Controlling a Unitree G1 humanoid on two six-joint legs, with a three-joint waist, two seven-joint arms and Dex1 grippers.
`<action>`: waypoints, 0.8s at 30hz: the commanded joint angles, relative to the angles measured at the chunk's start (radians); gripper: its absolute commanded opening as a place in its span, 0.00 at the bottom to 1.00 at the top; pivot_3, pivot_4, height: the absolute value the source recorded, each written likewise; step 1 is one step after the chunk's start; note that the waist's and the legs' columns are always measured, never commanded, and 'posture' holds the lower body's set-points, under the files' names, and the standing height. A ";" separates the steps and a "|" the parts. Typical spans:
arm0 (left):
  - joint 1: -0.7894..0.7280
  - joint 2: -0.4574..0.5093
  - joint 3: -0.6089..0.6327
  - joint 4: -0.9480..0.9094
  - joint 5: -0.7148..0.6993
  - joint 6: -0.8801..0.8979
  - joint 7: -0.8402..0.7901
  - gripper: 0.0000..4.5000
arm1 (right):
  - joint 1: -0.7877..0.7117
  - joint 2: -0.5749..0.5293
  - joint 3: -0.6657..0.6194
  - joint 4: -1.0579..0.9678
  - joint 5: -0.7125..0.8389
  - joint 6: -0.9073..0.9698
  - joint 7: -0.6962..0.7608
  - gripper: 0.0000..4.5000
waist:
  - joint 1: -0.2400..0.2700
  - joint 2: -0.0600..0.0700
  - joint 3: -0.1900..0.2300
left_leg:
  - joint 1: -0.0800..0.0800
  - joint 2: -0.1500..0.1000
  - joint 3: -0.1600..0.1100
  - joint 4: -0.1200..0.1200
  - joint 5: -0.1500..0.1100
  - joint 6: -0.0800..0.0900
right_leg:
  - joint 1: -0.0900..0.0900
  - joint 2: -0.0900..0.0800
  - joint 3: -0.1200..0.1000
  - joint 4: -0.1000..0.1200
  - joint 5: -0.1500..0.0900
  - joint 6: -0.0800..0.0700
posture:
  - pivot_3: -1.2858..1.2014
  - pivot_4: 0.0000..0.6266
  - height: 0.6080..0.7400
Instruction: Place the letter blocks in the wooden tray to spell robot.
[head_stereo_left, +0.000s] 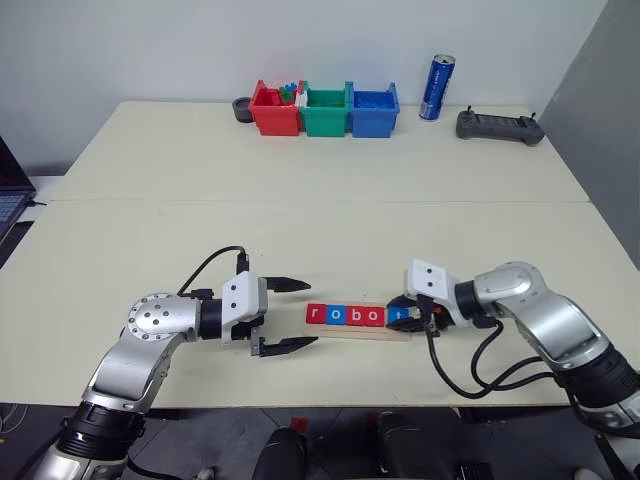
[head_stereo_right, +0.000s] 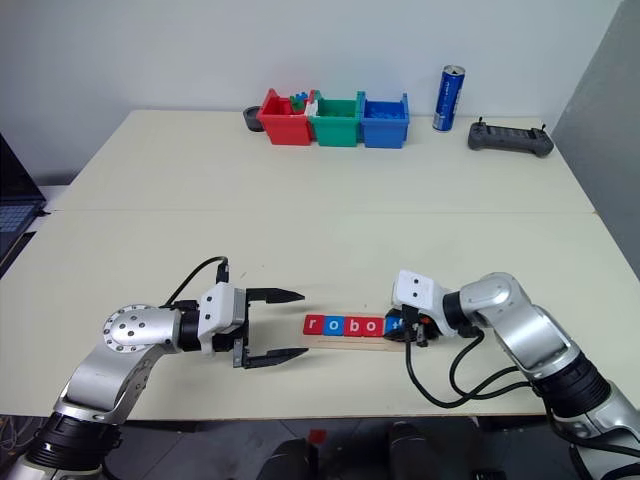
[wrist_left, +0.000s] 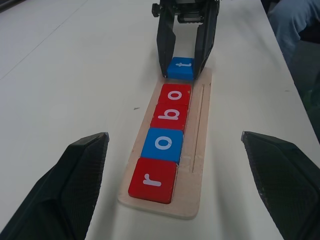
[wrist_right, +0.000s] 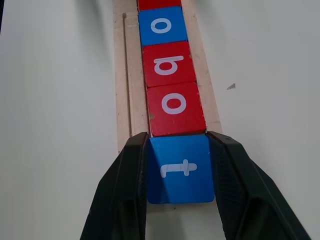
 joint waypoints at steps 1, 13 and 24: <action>0.006 0.006 0.023 -0.020 -0.008 -0.017 0.005 1.00 | -0.022 0.004 0.001 -0.015 -0.006 -0.002 -0.002 0.31 | 0.000 0.000 0.000 | 0.000 0.000 0.000 0.000 0.000 0.000 | 0.000 0.000 0.000 0.000 0.000 0.000 | 0.52 0.24 1.00; 0.031 0.007 0.029 0.009 -0.005 -0.060 -0.004 1.00 | -0.038 0.019 -0.028 -0.031 0.020 0.033 -0.014 0.94 | 0.000 0.000 0.000 | 0.000 0.000 0.000 0.000 0.000 0.000 | 0.000 0.000 0.000 0.000 0.000 0.000 | 0.52 0.24 1.00; 0.058 0.011 0.031 0.052 -0.003 -0.120 -0.013 1.00 | 0.099 -0.101 -0.188 -0.225 0.128 0.151 -0.035 0.61 | 0.008 0.000 0.000 | -0.001 0.000 -0.001 0.000 0.000 0.000 | 0.000 -0.001 -0.001 -0.001 0.000 0.000 | 0.52 0.24 1.00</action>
